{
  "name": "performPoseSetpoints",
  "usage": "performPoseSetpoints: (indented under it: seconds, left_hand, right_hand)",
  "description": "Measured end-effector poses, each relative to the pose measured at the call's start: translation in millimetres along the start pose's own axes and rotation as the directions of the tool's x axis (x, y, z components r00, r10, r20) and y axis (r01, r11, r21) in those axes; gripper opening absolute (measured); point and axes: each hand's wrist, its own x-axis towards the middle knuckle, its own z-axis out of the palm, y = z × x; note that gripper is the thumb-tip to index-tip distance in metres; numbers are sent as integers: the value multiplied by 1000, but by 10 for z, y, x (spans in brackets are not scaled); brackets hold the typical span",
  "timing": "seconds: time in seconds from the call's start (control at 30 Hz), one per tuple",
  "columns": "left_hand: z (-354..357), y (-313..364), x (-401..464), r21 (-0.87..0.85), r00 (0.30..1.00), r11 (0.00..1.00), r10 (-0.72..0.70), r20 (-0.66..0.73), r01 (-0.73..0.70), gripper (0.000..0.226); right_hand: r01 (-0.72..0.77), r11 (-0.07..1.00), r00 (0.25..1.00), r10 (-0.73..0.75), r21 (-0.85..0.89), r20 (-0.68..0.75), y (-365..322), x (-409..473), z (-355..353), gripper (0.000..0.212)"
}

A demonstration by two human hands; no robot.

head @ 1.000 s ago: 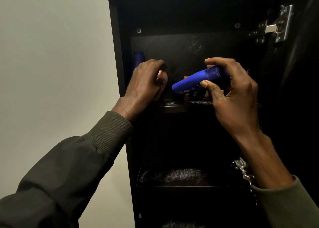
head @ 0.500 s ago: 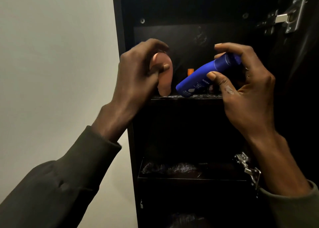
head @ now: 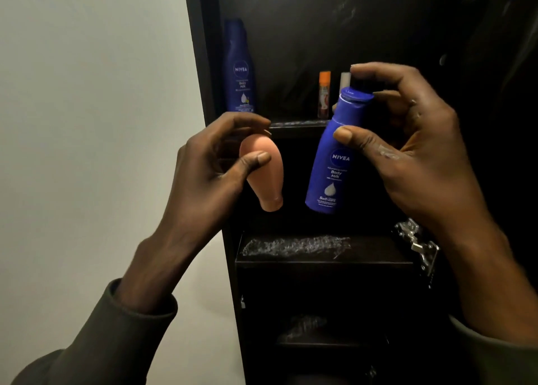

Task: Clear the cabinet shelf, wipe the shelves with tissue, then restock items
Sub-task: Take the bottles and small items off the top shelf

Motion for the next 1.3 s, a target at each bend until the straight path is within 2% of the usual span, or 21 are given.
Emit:
performPoseSetpoints:
  seconds: [0.23,0.73,1.0,1.3]
  left_hand:
    - [142,-191,-353,39,997,998,-54,64,52,34]
    - [471,-583,-1052,48,966,979,-202,162,197,31]
    - [616,-906,-1557,57,921,942,-337,194,332,30]
    - [774,-1302,-2095,71,849,880,-472,238,470,31]
  right_hand:
    - [-129,992,980,128,-4,153,192,-336,125,56]
    - [-335,942,904,312,30,293,604,-1065,376,54]
    - [-545,835,797,491,69,351,854,-1548,589,50]
    - [-653,758,689,595,-3,413,1157,-2008,829,50]
